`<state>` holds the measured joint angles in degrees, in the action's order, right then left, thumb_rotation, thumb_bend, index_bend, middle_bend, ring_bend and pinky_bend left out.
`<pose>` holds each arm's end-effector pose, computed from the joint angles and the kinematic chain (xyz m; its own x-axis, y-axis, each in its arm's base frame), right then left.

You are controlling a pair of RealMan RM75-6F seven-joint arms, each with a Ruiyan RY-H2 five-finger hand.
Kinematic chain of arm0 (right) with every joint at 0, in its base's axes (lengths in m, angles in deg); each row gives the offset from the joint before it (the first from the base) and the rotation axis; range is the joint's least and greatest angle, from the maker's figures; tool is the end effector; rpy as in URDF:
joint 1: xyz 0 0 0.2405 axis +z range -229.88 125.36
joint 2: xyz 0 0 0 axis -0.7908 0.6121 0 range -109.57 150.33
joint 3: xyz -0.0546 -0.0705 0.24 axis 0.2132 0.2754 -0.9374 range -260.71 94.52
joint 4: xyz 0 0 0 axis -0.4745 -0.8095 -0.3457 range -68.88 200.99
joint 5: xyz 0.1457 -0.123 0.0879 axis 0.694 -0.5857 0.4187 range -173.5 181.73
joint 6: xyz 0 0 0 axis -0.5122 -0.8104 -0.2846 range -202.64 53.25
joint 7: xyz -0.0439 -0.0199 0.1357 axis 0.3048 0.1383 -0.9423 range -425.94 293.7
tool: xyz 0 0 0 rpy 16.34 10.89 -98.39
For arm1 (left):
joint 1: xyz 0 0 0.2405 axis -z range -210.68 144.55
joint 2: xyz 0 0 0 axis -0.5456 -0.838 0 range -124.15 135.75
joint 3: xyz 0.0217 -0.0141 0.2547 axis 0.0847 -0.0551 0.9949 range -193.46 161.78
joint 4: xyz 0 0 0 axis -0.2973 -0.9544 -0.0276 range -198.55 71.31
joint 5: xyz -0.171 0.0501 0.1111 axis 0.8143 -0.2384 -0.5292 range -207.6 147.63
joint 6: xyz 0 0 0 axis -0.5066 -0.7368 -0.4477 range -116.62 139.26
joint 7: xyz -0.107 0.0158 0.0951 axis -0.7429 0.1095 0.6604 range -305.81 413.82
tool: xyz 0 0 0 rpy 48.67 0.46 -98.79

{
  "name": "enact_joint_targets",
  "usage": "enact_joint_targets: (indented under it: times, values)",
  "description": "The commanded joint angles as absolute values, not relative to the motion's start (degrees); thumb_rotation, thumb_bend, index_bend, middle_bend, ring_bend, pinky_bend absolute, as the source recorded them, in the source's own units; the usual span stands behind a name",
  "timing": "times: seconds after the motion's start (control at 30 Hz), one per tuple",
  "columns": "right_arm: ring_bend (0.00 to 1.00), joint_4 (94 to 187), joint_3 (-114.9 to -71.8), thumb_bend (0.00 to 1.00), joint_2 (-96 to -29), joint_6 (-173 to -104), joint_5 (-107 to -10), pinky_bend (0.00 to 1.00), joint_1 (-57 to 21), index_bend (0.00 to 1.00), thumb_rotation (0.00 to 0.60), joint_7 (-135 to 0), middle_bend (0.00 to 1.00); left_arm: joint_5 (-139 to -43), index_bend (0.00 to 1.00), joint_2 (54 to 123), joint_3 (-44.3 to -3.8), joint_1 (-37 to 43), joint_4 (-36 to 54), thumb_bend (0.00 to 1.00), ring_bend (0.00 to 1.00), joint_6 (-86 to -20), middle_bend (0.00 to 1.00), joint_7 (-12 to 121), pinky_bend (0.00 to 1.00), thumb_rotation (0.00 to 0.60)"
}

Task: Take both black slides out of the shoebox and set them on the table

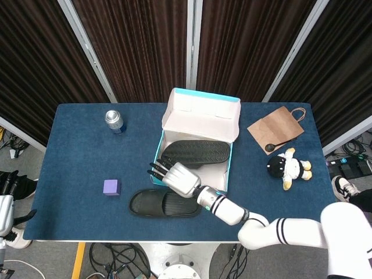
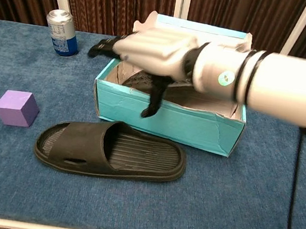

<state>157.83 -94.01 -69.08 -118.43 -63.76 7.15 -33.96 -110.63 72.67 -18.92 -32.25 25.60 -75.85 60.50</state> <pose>-0.0165 -0.3231 -0.0487 0.6795 -0.1098 0.7254 -0.5005 -0.7924 0.3489 -0.3394 0.1583 0.1594 0.4979 0.0063 0.8672 0.8569 0.1504 -0.4931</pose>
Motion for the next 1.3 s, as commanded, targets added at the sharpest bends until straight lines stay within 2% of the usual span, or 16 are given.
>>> enact_joint_targets:
  times: [0.03,0.2,0.33,0.57,0.77,0.9,1.3]
  values:
    - [0.0,163.55,-93.78,0.0,-61.35,-122.66,-66.09,0.0,3.87,0.0,0.6,-35.86,0.02,-110.64,0.17,72.62,-18.92,-32.3,25.78,0.0,0.0,-75.9,0.07,60.64,0.02,0.6]
    - [0.0,163.45,-95.69,0.0,-57.0,-122.76,-65.75,0.03,2.81,0.04,0.6,-42.75,0.13,-110.98,0.17,72.54,-18.89,-32.3,26.26,0.0,0.0,-76.09,0.07,60.9,0.02,0.6]
    - [0.0,159.42,-96.08,0.0,-56.89,-118.01,-61.99,0.06,5.1,0.07,0.6,-43.71,0.15,-111.25,0.17,72.39,-18.86,-32.33,26.71,0.0,0.0,-76.28,0.07,61.1,0.02,0.6]
    - [0.0,148.47,-93.46,0.0,-62.93,-110.6,-52.42,0.07,10.3,0.07,0.6,-39.98,0.15,-110.69,0.17,72.38,-18.52,-33.02,26.81,0.0,0.0,-76.41,0.07,60.92,0.02,0.6]
    - [0.0,142.13,-90.09,0.0,-67.24,-109.01,-47.62,0.12,13.23,0.07,0.6,-35.25,0.16,-110.44,0.17,72.48,-18.37,-33.37,26.53,0.0,0.0,-76.38,0.07,60.58,0.02,0.6]
    - [0.0,141.03,-88.81,0.0,-68.53,-108.97,-44.69,0.15,14.33,0.09,0.6,-33.61,0.17,-110.13,0.17,72.67,-18.37,-33.49,26.18,0.0,0.0,-76.17,0.07,60.37,0.02,0.6]
    - [0.08,135.39,-85.92,0.01,-73.98,-110.49,-39.41,0.26,16.98,0.26,0.6,-28.73,0.25,-110.3,0.17,73.04,-18.46,-33.33,25.46,0.0,0.0,-75.77,0.07,59.74,0.02,0.6]
